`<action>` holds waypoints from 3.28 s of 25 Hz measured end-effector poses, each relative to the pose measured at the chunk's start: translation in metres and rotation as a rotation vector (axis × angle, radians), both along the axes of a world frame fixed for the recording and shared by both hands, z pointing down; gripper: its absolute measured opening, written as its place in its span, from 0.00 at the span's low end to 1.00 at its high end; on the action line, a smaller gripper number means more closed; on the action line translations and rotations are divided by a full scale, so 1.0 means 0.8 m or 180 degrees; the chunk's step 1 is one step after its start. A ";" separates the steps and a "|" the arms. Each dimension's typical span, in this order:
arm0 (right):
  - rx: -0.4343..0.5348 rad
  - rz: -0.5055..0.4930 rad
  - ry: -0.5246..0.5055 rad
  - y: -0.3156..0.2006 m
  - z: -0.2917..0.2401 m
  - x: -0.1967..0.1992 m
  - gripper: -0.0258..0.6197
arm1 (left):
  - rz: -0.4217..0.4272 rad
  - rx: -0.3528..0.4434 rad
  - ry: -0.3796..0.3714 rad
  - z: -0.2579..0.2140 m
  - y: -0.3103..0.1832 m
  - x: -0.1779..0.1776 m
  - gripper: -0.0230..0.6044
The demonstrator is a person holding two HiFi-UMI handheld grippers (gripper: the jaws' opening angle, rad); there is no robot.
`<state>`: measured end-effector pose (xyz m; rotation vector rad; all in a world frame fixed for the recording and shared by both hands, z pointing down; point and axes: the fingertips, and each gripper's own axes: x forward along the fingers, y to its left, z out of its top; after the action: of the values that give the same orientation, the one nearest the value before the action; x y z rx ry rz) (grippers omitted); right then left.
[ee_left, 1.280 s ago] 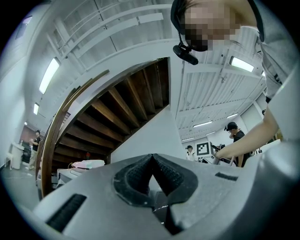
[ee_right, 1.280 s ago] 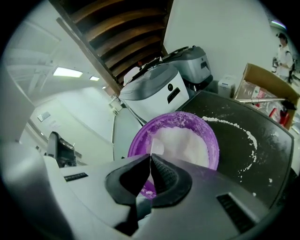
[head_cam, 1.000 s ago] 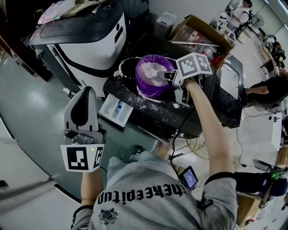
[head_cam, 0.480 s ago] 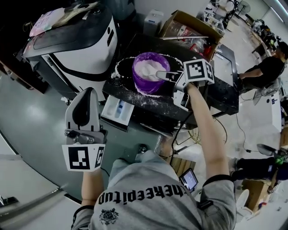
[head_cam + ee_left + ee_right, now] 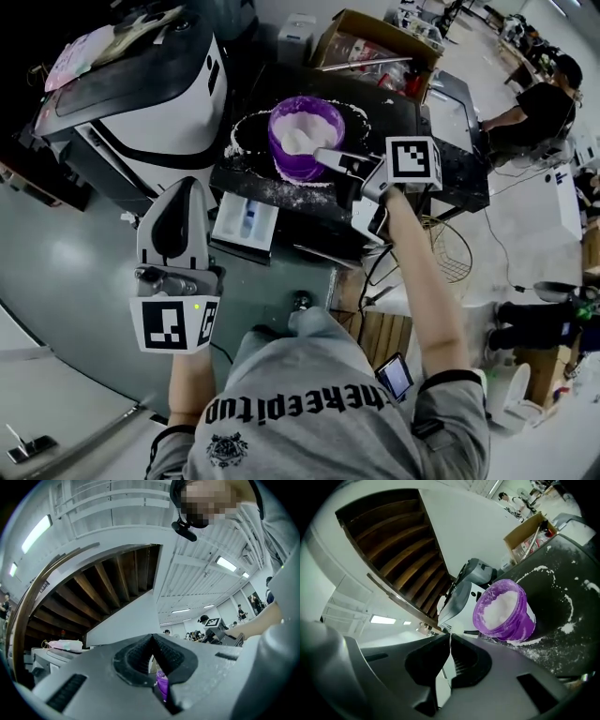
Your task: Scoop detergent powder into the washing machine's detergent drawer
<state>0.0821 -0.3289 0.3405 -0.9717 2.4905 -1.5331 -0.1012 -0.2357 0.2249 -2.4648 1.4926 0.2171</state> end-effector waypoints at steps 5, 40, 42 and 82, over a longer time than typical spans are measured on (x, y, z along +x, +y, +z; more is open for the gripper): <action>0.0061 0.0120 -0.0180 0.026 0.000 -0.014 0.05 | 0.0129 -0.0008 0.0013 0.002 0.009 -0.005 0.04; -0.0105 0.0631 -0.0141 0.110 0.137 -0.146 0.05 | 0.0067 -0.0231 0.0017 0.043 0.061 -0.123 0.04; -0.0122 0.0640 -0.0133 0.111 0.147 -0.153 0.05 | 0.0038 -0.0248 0.0014 0.046 0.064 -0.130 0.04; 0.0760 -0.0107 0.2830 0.065 0.281 -0.229 0.05 | -0.0461 -0.0568 0.0034 0.100 0.078 -0.234 0.04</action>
<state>-0.1008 -0.2767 0.5657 -1.8694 3.1175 -0.8495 -0.2882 -0.1733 0.3046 -2.4767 1.7566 0.0725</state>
